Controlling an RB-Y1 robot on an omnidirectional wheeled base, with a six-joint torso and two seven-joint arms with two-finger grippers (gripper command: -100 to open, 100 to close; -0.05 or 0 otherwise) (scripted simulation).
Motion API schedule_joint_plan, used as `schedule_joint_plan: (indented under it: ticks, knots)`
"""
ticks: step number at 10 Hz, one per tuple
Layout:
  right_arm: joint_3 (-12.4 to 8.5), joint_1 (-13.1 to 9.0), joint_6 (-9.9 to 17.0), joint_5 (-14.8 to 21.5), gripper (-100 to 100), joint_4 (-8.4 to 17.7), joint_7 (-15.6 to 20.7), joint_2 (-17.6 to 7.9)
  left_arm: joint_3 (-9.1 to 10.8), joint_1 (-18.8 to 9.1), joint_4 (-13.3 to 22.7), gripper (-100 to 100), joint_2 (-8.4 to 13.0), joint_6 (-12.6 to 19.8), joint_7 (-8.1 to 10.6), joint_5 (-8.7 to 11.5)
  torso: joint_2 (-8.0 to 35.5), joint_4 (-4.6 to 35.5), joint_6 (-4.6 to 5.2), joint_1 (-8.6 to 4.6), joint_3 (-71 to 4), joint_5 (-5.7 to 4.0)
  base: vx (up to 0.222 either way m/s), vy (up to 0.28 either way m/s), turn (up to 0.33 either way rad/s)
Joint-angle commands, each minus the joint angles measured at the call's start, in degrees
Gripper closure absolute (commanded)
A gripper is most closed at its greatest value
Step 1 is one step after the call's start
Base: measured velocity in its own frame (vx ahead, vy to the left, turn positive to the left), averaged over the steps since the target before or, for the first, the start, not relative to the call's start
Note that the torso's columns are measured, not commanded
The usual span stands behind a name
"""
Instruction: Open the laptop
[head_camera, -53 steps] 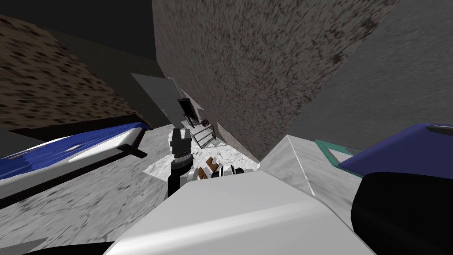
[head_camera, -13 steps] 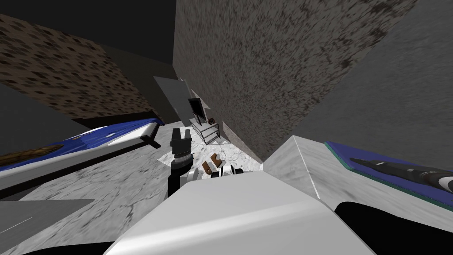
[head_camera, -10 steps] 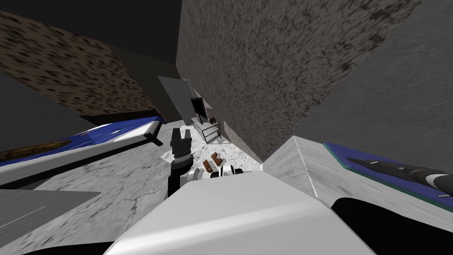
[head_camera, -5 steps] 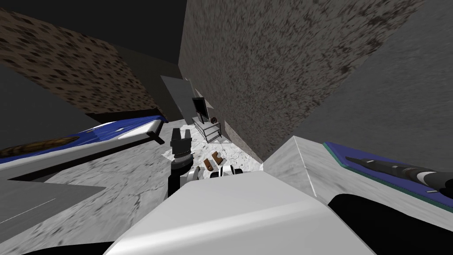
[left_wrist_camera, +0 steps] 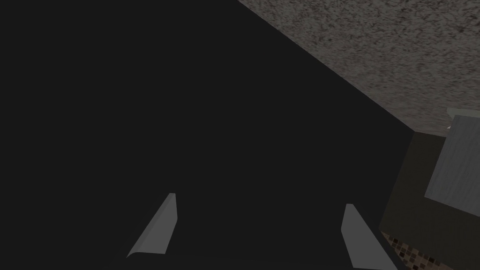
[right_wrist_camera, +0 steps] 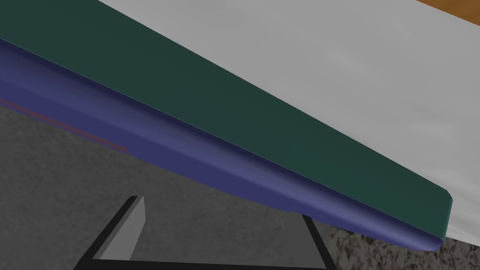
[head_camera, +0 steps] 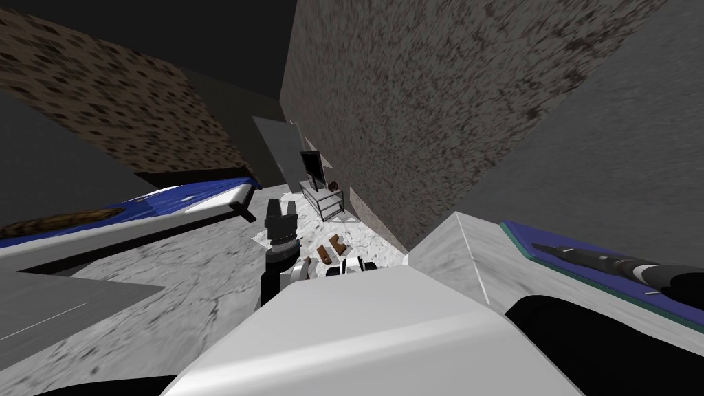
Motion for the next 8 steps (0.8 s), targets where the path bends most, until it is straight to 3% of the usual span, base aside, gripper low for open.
schedule_joint_plan:
  ticks: [1, 5, 7, 8]
  knots:
    - [3.96, -4.49, -3.11, -0.18, -100, 5.04, -0.35, -1.23, 0.00, 0.00, 0.00, 0, 0.00, 0.00, 0.00, 0.00, -0.01, 0.02, 0.01, 0.10, -0.03, 0.13, -0.062, 0.029, 0.050]
    - [6.74, -5.21, -3.11, -0.18, -100, 5.04, -0.35, -1.23, 0.01, 0.01, -0.01, 0, 0.01, 0.00, 0.00, 0.00, -0.21, -0.10, 0.22, 0.00, -0.11, -0.07, 0.006, -0.006, -0.003]
    - [6.74, -5.21, -3.11, -0.18, -100, 5.04, -0.35, -1.23, 0.01, 0.01, 0.00, 0, 0.01, 0.00, 0.00, 0.00, -0.09, -0.06, 0.25, -0.19, -0.01, -0.21, 0.000, 0.000, 0.000]
    - [8.86, -8.42, -4.99, -0.58, -100, 8.65, -0.28, -3.71, 0.01, 0.01, 0.00, 0, 0.01, 0.00, 0.00, 0.00, -0.07, -0.06, 0.26, -0.20, 0.01, -0.23, -0.084, 0.047, 0.094]
